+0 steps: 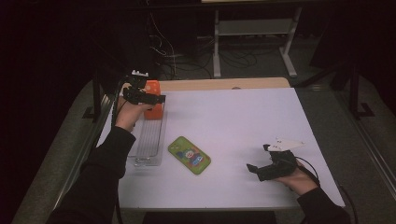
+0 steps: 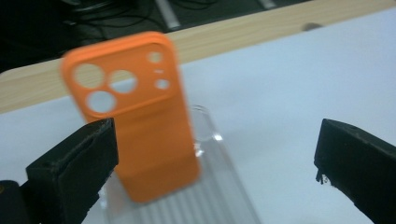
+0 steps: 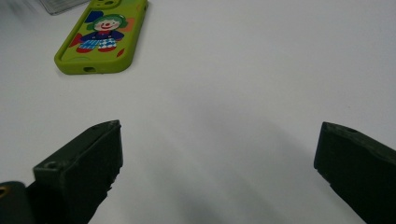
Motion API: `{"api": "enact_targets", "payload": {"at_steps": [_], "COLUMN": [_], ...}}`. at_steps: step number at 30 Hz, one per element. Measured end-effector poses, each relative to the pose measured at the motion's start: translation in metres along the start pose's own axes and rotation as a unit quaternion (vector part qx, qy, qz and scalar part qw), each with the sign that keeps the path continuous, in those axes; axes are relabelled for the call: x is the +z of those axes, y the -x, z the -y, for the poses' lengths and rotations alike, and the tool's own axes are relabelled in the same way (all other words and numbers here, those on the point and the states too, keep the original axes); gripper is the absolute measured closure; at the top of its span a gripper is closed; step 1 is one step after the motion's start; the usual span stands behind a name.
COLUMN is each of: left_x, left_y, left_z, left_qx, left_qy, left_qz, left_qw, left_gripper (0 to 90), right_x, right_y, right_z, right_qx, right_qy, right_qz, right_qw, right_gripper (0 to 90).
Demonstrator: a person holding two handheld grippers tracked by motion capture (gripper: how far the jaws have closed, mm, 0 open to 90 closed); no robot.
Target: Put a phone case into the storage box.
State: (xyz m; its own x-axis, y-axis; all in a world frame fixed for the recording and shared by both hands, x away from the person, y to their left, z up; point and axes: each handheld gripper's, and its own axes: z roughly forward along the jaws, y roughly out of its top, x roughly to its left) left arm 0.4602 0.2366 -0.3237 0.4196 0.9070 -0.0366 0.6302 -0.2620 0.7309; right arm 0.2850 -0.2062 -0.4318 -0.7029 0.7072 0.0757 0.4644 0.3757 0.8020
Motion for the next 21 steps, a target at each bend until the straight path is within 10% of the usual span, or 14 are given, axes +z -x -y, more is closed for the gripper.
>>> {"api": "enact_targets", "payload": {"at_steps": [9, 21], "left_x": [-0.017, -0.022], "left_y": [0.034, 0.068], "left_z": [0.012, 0.041], "left_qx": [0.042, 0.098], "left_qy": [0.01, 0.018], "left_qz": [0.078, 0.179], "left_qw": [0.996, 0.9789], "left_gripper": [0.0, 0.0], "right_x": [-0.002, -0.002], "right_y": [-0.001, 0.0], "right_z": [0.0, -0.002], "right_qx": [0.001, 0.005], "right_qy": [0.003, 0.001], "right_qz": [0.0, 0.005], "right_qw": [1.0, 1.0], "right_gripper": [0.3, 0.3]}}
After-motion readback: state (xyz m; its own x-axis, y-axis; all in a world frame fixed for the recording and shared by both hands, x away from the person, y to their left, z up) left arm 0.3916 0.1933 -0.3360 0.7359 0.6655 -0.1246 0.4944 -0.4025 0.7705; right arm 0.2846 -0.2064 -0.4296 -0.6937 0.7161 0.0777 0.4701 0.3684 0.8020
